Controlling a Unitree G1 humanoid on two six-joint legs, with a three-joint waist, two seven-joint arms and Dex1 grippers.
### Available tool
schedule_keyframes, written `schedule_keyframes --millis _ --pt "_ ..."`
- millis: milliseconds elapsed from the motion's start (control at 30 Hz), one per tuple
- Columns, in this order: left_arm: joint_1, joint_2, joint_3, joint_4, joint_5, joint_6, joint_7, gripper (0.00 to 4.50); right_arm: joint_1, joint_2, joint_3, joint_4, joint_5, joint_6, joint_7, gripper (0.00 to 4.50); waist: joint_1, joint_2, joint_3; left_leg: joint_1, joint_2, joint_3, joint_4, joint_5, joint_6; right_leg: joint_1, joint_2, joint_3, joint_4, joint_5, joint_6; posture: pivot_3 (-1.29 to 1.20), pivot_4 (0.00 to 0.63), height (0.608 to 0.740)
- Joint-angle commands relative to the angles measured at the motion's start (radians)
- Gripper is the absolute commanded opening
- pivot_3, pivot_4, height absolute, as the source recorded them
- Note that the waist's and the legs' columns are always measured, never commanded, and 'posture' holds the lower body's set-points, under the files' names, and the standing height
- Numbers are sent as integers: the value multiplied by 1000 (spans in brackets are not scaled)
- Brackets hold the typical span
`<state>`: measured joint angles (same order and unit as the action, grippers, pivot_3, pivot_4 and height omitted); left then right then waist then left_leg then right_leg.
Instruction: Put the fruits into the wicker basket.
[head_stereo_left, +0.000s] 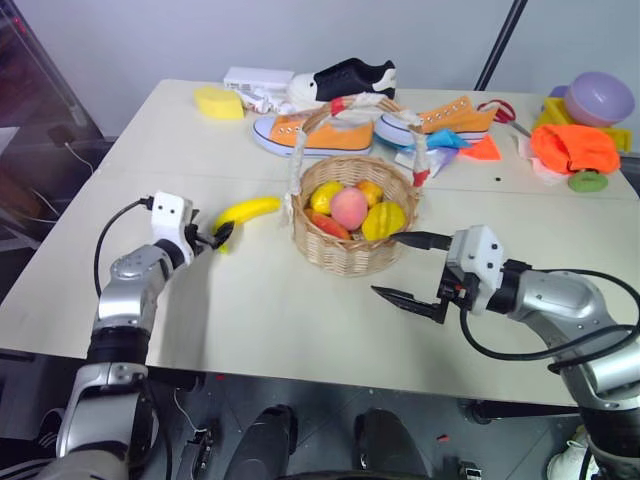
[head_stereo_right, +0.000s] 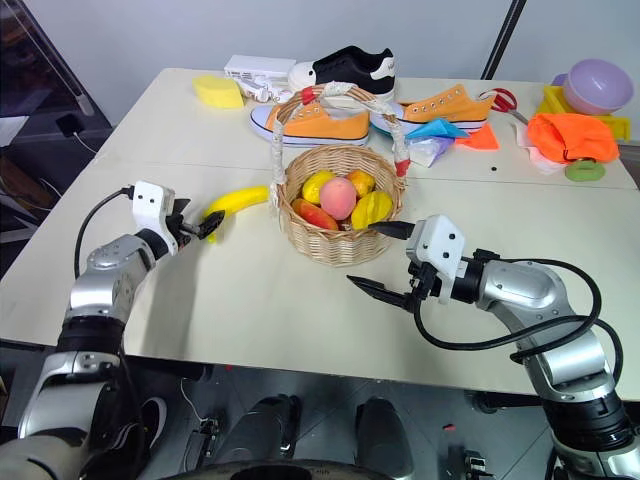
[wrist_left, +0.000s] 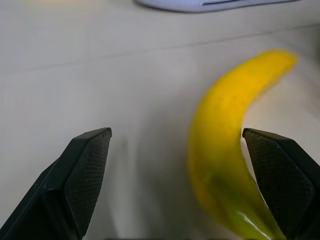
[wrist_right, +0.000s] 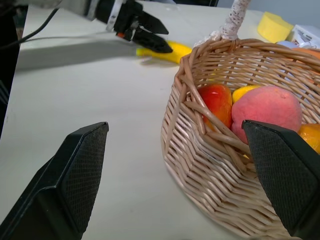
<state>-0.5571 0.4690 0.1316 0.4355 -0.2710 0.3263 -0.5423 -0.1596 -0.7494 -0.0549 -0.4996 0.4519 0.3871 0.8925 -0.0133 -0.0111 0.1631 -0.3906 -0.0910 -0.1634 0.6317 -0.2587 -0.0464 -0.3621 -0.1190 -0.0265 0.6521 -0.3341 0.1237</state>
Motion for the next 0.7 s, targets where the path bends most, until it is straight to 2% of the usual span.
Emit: schedule_keyframes --millis 33,300,333,400,533,567,700 --pt "-16 0 -24 -21 3 38 -33 4500 -22 -10 -9 -47 10 2 -2 4459 -2 0 0 0 0 0 0 0 0 0 0 0 0 0 0 0 150 740" --pt "-18 0 -64 -16 52 65 -39 4500 -81 11 29 -71 12 51 -39 4459 0 0 0 0 0 0 0 0 0 -1 0 0 1 0 0 0 150 740" --pt "-21 1 -62 -11 59 65 -27 3986 -84 12 33 -71 9 52 -42 4500 0 0 0 0 0 0 0 0 0 -1 0 0 1 0 0 0 150 740" --pt "-23 -1 -51 -11 58 64 -16 3251 -86 13 36 -69 8 54 -45 4500 1 0 0 0 0 0 0 0 0 -1 0 0 1 0 0 0 150 740" --pt "3 2 -44 -53 44 63 -33 1190 -88 11 33 -61 13 55 -41 4500 -1 0 0 0 0 0 0 0 0 -1 0 0 1 0 0 0 150 740" --pt "16 6 -38 -75 37 65 -36 951 -88 10 31 -57 13 52 -38 4500 -1 0 0 0 0 0 0 0 0 -1 0 0 1 0 0 0 150 740" --pt "97 51 14 -198 28 80 -7 946 -78 7 22 -42 8 35 -27 4500 -6 0 0 0 1 0 0 0 0 -1 0 0 1 0 0 0 150 740"
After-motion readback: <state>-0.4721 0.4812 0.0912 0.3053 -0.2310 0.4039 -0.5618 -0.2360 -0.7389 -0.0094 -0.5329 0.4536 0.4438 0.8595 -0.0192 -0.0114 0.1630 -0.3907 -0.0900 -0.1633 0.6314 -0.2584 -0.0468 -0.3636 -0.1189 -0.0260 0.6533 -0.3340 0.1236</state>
